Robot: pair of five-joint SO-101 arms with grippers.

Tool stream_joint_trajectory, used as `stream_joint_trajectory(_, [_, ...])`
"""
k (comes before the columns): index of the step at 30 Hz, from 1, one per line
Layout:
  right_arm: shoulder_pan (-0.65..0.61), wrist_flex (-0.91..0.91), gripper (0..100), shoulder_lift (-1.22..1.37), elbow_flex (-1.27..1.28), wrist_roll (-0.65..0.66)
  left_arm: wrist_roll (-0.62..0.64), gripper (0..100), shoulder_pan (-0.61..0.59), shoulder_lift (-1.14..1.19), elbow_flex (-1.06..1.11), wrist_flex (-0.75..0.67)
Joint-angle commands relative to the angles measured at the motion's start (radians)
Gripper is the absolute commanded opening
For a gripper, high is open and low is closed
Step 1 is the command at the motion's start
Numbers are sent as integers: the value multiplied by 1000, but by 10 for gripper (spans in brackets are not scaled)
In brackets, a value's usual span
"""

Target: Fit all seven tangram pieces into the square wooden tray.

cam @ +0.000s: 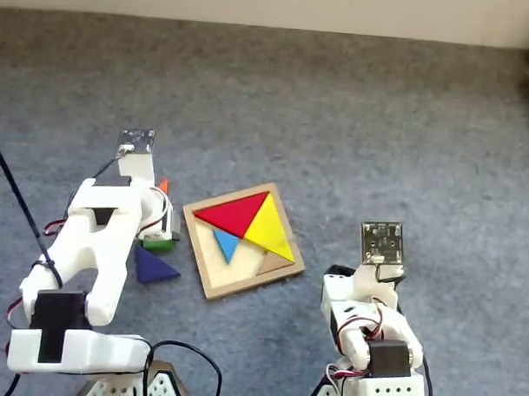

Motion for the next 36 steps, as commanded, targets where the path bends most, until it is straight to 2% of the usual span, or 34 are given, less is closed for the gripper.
stream_joint_trajectory(1, [18,12,27,-13,134,6,-63,189,30,1,-41,29])
stream_joint_trajectory(6, [18,12,27,-13,134,6,-68,188,54,-61,-33,57])
stream_joint_trajectory(16, [18,12,27,-13,134,6,-69,188,74,-331,-27,212])
stream_joint_trajectory(21, [18,12,27,-13,134,6,-97,188,197,-358,-27,275])
stream_joint_trajectory(26, [18,12,27,-13,134,6,-94,188,317,-361,-27,278])
stream_joint_trajectory(31, [18,12,27,-13,134,6,-23,188,429,-360,-27,272])
stream_joint_trajectory(36, [18,12,27,-13,133,6,-18,188,545,-354,-28,269])
